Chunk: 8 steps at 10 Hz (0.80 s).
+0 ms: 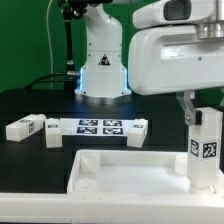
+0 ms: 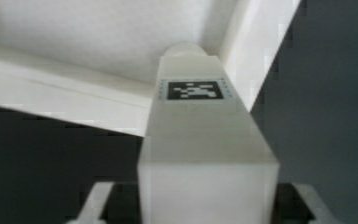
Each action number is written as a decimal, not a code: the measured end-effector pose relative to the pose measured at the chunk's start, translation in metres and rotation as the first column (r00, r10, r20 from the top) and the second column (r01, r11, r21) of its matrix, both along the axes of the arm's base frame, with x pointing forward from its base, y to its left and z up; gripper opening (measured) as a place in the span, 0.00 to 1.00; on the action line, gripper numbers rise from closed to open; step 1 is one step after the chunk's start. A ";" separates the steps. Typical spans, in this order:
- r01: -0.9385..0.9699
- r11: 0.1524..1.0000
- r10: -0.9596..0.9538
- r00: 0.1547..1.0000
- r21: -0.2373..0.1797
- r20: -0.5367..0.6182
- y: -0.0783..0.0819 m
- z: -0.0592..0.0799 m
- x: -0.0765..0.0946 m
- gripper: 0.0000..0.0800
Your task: Assemble desk
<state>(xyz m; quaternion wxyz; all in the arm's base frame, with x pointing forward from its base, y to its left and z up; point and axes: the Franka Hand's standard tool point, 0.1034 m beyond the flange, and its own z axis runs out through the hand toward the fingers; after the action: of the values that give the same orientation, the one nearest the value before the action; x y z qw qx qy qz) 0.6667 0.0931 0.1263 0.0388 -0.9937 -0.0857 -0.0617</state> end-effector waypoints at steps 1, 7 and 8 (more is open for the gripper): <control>0.068 0.998 -0.068 0.998 0.007 -0.006 -0.001 0.000 0.000 0.36; 0.658 0.750 -0.653 0.753 0.068 -0.084 -0.008 -0.002 0.000 0.36; 0.749 0.659 -0.742 0.662 0.070 -0.106 -0.009 -0.002 -0.001 0.36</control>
Offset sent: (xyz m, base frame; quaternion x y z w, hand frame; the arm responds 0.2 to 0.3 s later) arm -0.0073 0.0074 -0.0151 0.0227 -0.0001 0.2811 0.9594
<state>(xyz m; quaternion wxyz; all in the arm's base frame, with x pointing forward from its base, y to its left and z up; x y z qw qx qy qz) 0.6661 0.0839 0.1239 0.0666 -0.9394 0.3336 -0.0430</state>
